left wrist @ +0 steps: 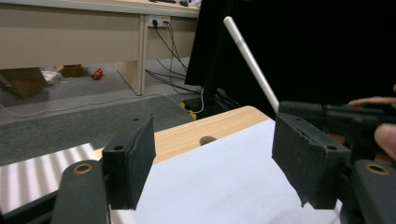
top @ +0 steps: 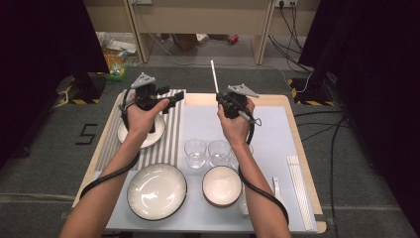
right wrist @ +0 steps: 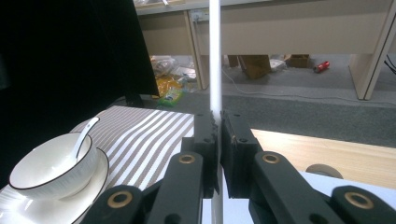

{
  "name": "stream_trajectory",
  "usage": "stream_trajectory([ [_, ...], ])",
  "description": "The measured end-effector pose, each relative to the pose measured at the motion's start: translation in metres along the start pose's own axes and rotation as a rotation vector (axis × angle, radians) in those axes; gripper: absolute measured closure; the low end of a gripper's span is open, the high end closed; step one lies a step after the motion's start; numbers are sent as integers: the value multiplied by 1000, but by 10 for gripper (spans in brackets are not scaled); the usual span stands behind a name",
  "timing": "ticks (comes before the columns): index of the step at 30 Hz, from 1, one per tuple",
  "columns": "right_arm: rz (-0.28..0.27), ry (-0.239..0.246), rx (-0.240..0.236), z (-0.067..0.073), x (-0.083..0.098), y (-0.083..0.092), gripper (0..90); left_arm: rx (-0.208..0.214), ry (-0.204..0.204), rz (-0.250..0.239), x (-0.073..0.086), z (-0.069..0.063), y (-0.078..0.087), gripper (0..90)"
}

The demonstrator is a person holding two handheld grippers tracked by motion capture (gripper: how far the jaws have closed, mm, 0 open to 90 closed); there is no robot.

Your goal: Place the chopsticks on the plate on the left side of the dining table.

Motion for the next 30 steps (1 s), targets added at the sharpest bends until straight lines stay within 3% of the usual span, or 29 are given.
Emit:
stream_trajectory([
  [7,-6,-3,-7,2,-2,2,856,19,24,18,-10,-14,-42,302],
  [15,-15,2,-18,2,-4,5,856,36,70,57,-11,-27,-81,318],
  [18,-14,-2,-18,3,-4,6,856,49,93,60,-12,-31,-90,320],
  [22,-15,4,-19,2,-4,7,856,43,94,80,-10,-33,-100,330],
  [27,-14,11,-22,1,-4,9,856,58,158,85,-8,-34,-108,367],
  [30,-18,6,-24,3,-5,9,856,71,157,92,-6,-37,-111,403],
])
Point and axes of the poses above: each handheld gripper's, and its own axes: y roughly backward along the jaws, x roughly out of its underside, z roughly to its left, the point moved 5 cm from there along -y, roughly forward along the jaws, and after that the axes turned 9 degrees about -z, right-handed, at the moved point
